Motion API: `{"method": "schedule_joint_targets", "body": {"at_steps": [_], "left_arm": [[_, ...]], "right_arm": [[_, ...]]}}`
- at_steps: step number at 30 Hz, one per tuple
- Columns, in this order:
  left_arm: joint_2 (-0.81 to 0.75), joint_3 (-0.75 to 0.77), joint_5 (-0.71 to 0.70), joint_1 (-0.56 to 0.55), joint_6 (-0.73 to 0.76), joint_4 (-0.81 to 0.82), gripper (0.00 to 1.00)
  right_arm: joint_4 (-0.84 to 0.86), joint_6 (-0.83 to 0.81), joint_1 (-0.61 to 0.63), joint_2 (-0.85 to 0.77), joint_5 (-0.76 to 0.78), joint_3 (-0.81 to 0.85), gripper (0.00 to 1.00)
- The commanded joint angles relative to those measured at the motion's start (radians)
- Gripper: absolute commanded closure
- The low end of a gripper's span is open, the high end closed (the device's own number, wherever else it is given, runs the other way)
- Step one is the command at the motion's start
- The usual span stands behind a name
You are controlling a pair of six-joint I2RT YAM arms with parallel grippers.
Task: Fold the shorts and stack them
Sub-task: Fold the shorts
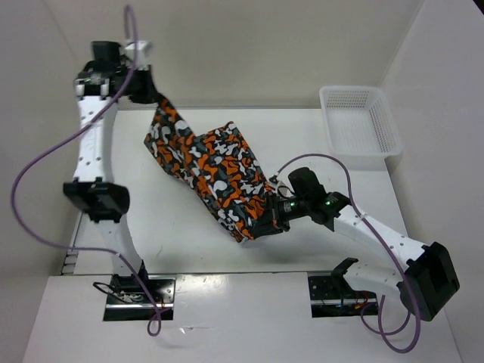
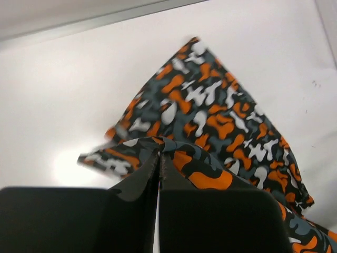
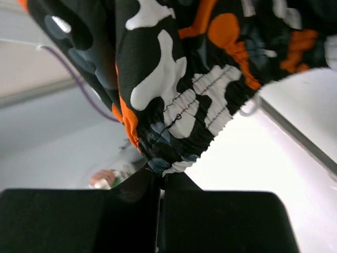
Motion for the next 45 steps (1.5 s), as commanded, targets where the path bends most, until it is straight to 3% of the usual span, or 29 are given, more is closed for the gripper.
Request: {"method": "schedule_joint_targets", "body": {"at_steps": [1, 2, 3, 8, 18, 22, 23, 25, 26, 28, 29, 32, 39, 40, 43, 44, 45], "left_arm": [[0.219, 0.21, -0.08, -0.124, 0.005, 0.019, 1.0], [0.323, 0.358, -0.1, -0.178, 0.005, 0.005, 1.0], [0.365, 0.411, -0.123, -0.203, 0.005, 0.005, 1.0], [0.547, 0.533, -0.212, -0.328, 0.005, 0.039, 1.0], [0.732, 0.675, -0.371, -0.352, 0.005, 0.12, 1.0], [0.765, 0.69, -0.422, -0.352, 0.005, 0.168, 0.98], [0.781, 0.699, -0.422, -0.352, 0.005, 0.168, 0.93], [0.805, 0.699, -0.413, -0.361, 0.005, 0.178, 0.78], [0.814, 0.699, -0.413, -0.373, 0.005, 0.178, 0.48], [0.844, 0.709, -0.428, -0.385, 0.005, 0.187, 0.34], [0.844, 0.723, -0.448, -0.395, 0.005, 0.188, 0.24], [0.818, 0.723, -0.458, -0.381, 0.005, 0.188, 0.19], [0.686, 0.619, -0.413, -0.226, 0.005, 0.041, 0.14], [0.686, 0.604, -0.398, -0.202, 0.005, 0.002, 0.14], [0.783, 0.657, -0.312, -0.162, 0.005, -0.186, 0.0], [0.823, 0.768, -0.291, -0.151, 0.005, -0.257, 0.0], [0.81, 0.724, -0.299, -0.151, 0.005, -0.257, 0.0]], "right_arm": [[0.063, 0.065, -0.051, -0.018, -0.087, -0.082, 1.0], [0.075, 0.065, -0.069, -0.027, -0.097, -0.098, 1.0], [0.076, 0.065, -0.086, -0.027, -0.107, -0.112, 1.0], [0.068, 0.065, -0.282, -0.049, -0.177, -0.209, 1.0], [0.028, -0.008, -0.631, -0.078, -0.234, -0.329, 1.0], [0.028, -0.018, -0.731, -0.032, -0.174, -0.329, 0.95], [0.014, -0.018, -0.77, -0.017, -0.148, -0.303, 0.92], [0.005, -0.042, -0.798, -0.007, -0.086, -0.266, 0.77], [0.005, -0.042, -0.798, -0.007, -0.017, -0.248, 0.67], [0.005, -0.059, -0.798, 0.032, 0.046, -0.192, 0.37], [0.005, -0.07, -0.798, 0.046, 0.08, -0.157, 0.33], [-0.045, -0.12, -0.798, 0.066, 0.115, -0.082, 0.26], [-0.286, -0.145, -0.798, -0.151, 0.388, 0.041, 0.26], [-0.323, -0.119, -0.798, -0.205, 0.401, 0.041, 0.26], [-0.345, -0.076, -0.798, -0.302, 0.372, -0.029, 0.26], [-0.345, -0.044, -0.798, -0.32, 0.348, -0.055, 0.26], [-0.345, -0.021, -0.788, -0.339, 0.302, -0.086, 0.26]]}}
